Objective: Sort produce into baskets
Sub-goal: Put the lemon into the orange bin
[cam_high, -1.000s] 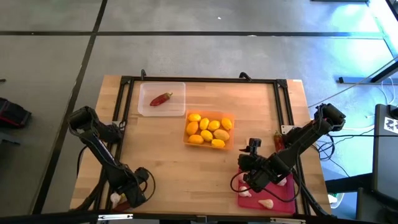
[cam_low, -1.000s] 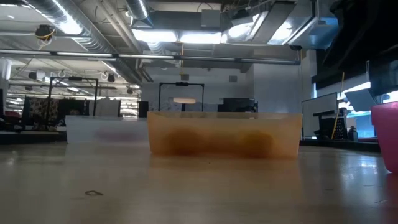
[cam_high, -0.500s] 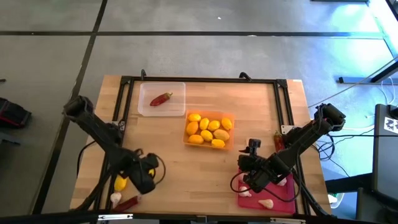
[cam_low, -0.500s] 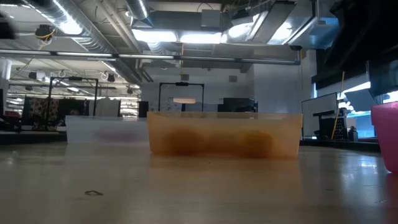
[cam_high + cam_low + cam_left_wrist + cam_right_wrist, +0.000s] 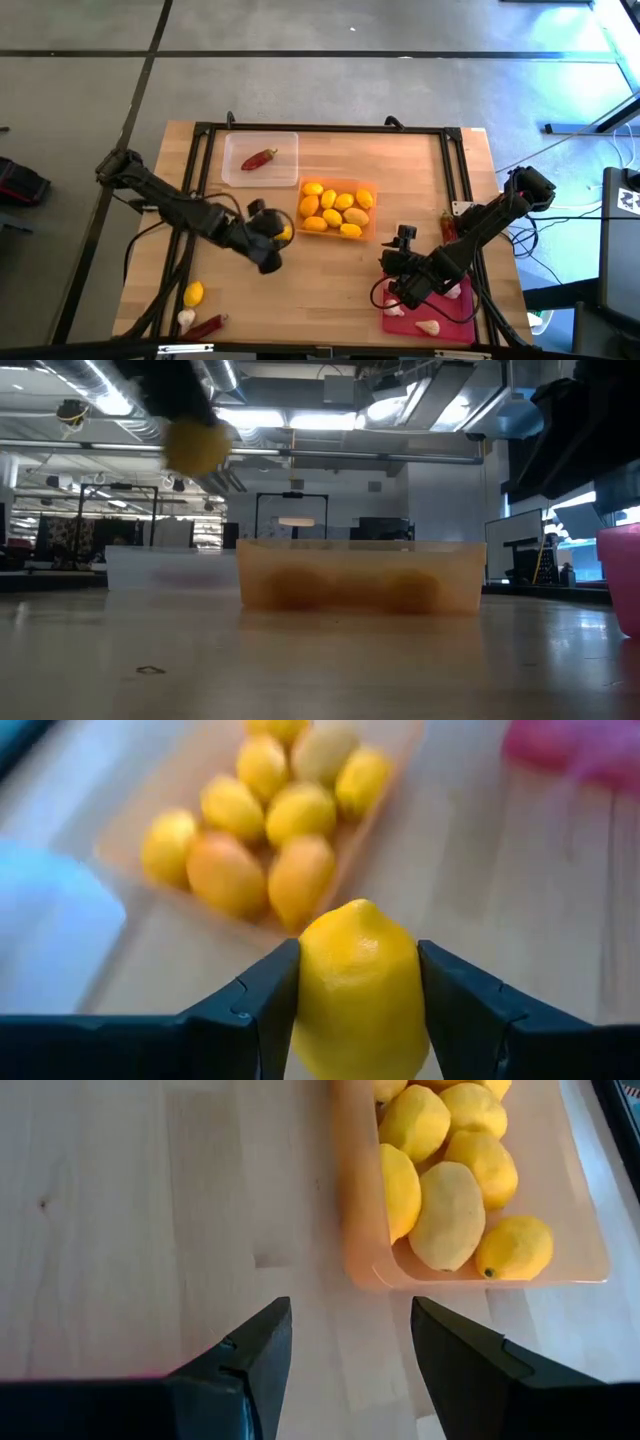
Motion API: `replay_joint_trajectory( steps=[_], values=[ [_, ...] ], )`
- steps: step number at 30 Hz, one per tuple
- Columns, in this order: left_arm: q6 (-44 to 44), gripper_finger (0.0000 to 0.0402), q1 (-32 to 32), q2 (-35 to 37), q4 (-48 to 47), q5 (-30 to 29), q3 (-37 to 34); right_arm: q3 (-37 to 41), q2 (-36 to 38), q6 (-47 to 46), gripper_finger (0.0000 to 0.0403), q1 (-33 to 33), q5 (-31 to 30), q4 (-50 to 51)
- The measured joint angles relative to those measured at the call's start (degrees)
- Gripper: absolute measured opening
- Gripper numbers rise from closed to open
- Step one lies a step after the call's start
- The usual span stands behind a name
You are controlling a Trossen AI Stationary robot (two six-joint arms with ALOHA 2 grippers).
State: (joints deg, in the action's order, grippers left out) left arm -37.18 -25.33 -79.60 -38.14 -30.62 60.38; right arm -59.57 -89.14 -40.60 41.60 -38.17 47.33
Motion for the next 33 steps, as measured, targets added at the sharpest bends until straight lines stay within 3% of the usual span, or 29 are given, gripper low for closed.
replay_joint_trajectory(
  steps=[6,15,21,33],
  values=[
    [12.5,0.0177,5.8,-1.1,12.8,-1.5,0.0,0.1,0.0,0.0,0.0198,0.0,-1.3,0.0],
    [22.0,0.0178,12.6,-7.9,28.0,-1.4,0.0,0.1,0.0,0.4,0.0198,0.0,-2.8,-0.6],
    [26.3,0.0178,15.8,-13.9,38.1,3.5,0.0,0.1,0.0,0.4,0.0198,0.0,-2.8,-0.8],
    [26.8,0.0178,21.6,-23.3,38.1,3.8,0.0,0.1,0.0,0.4,0.0198,0.0,-2.8,-0.8]
  ],
)
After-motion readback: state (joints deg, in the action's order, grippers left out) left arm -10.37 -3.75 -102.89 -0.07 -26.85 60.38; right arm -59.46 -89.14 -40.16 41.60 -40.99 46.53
